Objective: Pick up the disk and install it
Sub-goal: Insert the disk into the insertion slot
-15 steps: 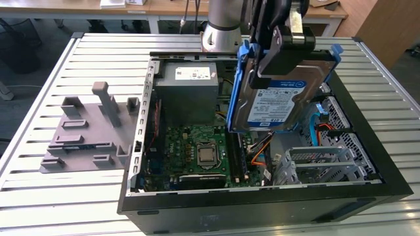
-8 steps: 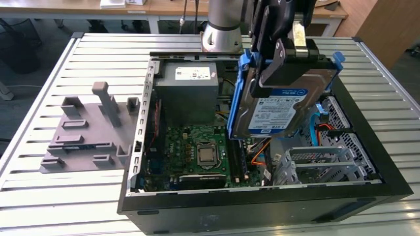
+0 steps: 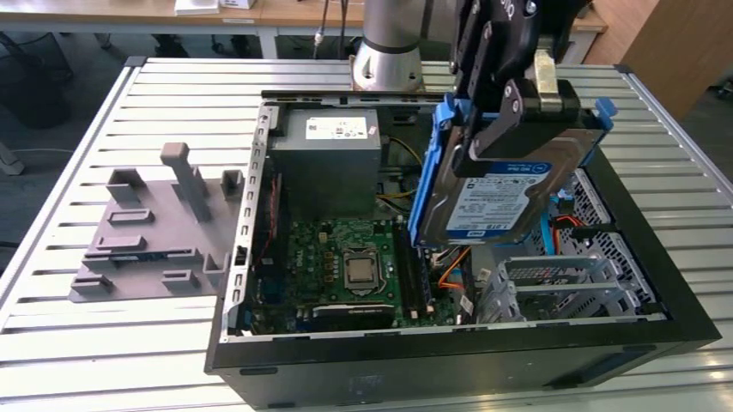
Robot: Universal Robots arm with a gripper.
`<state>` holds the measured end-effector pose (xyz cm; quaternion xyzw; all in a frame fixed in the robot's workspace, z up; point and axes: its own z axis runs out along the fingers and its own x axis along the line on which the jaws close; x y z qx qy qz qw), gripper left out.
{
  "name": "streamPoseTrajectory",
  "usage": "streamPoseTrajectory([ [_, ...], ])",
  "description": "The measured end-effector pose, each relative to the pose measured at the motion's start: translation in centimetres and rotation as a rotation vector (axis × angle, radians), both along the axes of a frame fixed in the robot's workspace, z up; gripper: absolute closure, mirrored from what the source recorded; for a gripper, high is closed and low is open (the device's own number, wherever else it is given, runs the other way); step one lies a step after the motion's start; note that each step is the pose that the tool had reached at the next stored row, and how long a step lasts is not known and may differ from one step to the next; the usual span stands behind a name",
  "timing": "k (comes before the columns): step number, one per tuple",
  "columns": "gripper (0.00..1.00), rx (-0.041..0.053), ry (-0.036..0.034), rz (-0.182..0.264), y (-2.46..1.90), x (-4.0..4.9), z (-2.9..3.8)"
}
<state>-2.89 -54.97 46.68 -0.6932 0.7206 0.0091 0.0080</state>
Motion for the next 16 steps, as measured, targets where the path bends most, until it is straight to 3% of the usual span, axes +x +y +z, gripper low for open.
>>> streamPoseTrajectory([
  [6,0.64,0.0,0.0,0.0,-0.18,0.81,-0.17],
  [13,0.64,-0.0003,0.0,0.0,-1.19,0.93,-0.32],
  [16,0.64,-0.0039,-0.0001,0.0,-1.44,1.05,-0.4],
])
